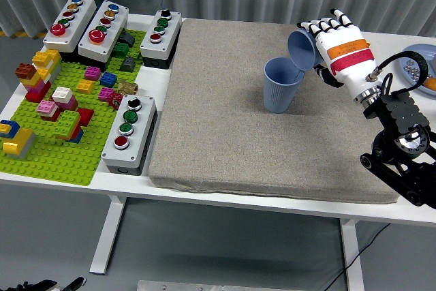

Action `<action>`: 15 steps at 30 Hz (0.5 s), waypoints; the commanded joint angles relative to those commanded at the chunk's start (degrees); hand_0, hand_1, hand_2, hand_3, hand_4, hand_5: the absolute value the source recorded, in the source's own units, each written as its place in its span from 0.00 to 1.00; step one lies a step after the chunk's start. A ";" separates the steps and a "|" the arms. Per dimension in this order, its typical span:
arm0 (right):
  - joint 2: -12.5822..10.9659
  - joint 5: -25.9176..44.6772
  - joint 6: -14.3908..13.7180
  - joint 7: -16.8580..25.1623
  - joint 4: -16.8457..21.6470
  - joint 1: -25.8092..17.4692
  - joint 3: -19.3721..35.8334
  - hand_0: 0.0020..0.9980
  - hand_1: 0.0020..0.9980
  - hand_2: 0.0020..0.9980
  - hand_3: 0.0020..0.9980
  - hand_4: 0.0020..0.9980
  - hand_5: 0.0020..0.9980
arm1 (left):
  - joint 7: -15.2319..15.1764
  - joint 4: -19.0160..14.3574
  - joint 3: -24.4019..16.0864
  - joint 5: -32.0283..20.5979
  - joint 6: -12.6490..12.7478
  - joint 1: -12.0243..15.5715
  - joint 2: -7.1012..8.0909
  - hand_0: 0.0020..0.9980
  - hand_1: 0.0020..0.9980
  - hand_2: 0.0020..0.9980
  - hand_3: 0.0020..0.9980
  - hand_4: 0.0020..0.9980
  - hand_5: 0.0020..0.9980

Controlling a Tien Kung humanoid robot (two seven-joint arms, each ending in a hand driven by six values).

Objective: Pick cup pour cup place

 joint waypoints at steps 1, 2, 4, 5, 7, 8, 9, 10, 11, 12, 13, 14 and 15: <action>-0.08 0.26 0.00 -0.02 0.34 0.00 0.21 0.96 0.80 0.74 0.70 0.70 0.00 | 0.01 0.00 -0.02 0.03 -0.01 0.02 -0.01 0.77 0.76 0.81 0.66 0.50 1.00; -0.09 0.76 0.04 -0.05 0.60 0.02 0.35 0.96 0.80 0.74 0.70 0.70 0.00 | 0.04 0.00 0.01 0.09 -0.04 0.03 0.01 0.77 0.76 0.81 0.66 0.50 1.00; -0.11 1.43 0.23 -0.23 0.92 -0.03 0.49 0.96 0.80 0.74 0.70 0.70 0.00 | 0.06 0.00 0.07 0.17 -0.07 0.04 0.01 0.77 0.76 0.81 0.66 0.50 1.00; -0.13 1.98 0.40 -0.36 1.23 -0.14 0.66 0.96 0.80 0.74 0.70 0.70 0.00 | 0.07 0.00 0.10 0.23 -0.08 0.04 0.01 0.77 0.76 0.81 0.66 0.50 1.00; -0.16 3.46 0.58 -0.37 1.92 -0.43 1.12 0.96 0.80 0.74 0.69 0.70 0.00 | 0.09 0.00 0.08 0.33 -0.10 0.09 0.01 0.77 0.76 0.81 0.66 0.50 1.00; -0.14 4.55 1.00 -0.42 2.43 -0.65 1.69 0.96 0.80 0.74 0.69 0.70 0.00 | 0.12 0.00 -0.01 0.48 -0.11 0.13 0.00 0.77 0.76 0.81 0.66 0.50 1.00; -0.08 5.96 1.57 -0.23 2.88 -0.89 2.34 0.96 0.80 0.74 0.69 0.70 0.00 | 0.14 0.00 -0.06 0.60 -0.12 0.17 -0.01 0.77 0.76 0.81 0.66 0.50 1.00; -0.04 7.83 1.91 -0.08 3.13 -1.04 2.72 0.96 0.80 0.74 0.69 0.70 0.00 | 0.15 0.00 -0.08 0.67 -0.12 0.20 -0.01 0.77 0.76 0.81 0.66 0.50 1.00; 0.02 9.97 2.57 0.16 3.41 -1.27 3.42 0.96 0.80 0.74 0.69 0.70 0.00 | 0.16 0.00 -0.13 0.78 -0.13 0.21 -0.02 0.77 0.76 0.81 0.66 0.50 1.00; 0.12 12.57 3.69 0.54 3.79 -1.68 4.73 0.96 0.79 0.73 0.69 0.70 0.00 | 0.15 0.00 -0.12 0.79 -0.12 0.24 -0.04 0.77 0.76 0.81 0.66 0.50 1.00; 0.15 15.18 4.10 0.66 3.91 -1.82 5.26 0.96 0.79 0.73 0.69 0.70 0.00 | 0.14 0.00 -0.12 0.78 -0.11 0.25 -0.04 0.77 0.76 0.81 0.66 0.50 1.00; 0.22 17.42 4.78 0.88 4.05 -2.12 6.19 0.96 0.79 0.73 0.69 0.70 0.00 | 0.14 0.00 -0.11 0.78 -0.12 0.24 -0.06 0.77 0.76 0.81 0.66 0.50 1.00; 0.27 19.65 5.23 1.01 4.13 -2.30 6.97 0.96 0.79 0.73 0.69 0.70 0.00 | 0.14 0.00 -0.10 0.79 -0.13 0.24 -0.07 0.77 0.76 0.81 0.66 0.50 1.00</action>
